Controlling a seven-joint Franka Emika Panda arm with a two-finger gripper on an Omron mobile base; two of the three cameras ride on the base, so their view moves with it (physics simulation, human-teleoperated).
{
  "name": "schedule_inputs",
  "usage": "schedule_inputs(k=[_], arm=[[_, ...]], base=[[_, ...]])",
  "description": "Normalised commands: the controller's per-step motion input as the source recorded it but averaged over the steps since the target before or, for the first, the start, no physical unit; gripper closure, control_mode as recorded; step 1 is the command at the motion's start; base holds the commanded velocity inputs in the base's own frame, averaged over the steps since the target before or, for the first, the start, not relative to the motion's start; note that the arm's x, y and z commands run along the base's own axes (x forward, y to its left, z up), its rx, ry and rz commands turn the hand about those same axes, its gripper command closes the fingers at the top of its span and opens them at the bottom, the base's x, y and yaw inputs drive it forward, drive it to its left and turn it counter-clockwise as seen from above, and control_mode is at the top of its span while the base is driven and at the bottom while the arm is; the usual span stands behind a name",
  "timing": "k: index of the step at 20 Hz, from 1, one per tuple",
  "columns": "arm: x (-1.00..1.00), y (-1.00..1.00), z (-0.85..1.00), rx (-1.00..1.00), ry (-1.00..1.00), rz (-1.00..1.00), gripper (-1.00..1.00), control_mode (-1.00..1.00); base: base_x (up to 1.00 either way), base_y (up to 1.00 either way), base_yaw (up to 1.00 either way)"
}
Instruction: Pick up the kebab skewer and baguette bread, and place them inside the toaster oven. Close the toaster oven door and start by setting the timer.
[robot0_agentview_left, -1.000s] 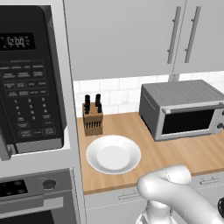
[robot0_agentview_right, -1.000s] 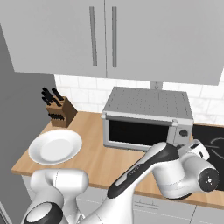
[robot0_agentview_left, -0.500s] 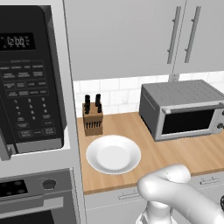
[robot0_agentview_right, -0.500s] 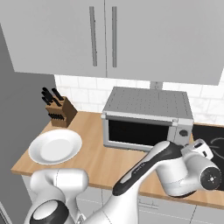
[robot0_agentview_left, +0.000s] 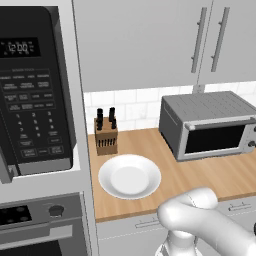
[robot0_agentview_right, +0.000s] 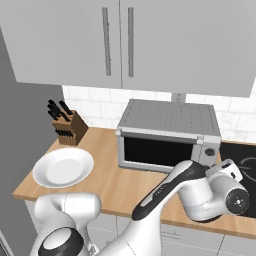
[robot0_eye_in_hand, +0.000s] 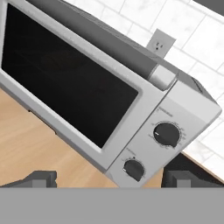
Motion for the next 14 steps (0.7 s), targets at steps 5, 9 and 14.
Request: schedule_inputs(k=[5, 9, 14], arm=[[0.03, 0.0, -0.19, 0.0, 0.0, -0.06, -1.0, -1.0], [0.01, 0.0, -0.21, 0.0, 0.0, -0.06, -1.0, -1.0], [0.13, 0.0, -0.29, 0.0, 0.0, -0.06, -1.0, -1.0]], base=[[0.0, 0.0, 0.0], [0.0, 0.0, 0.0], [0.0, 0.0, 0.0]])
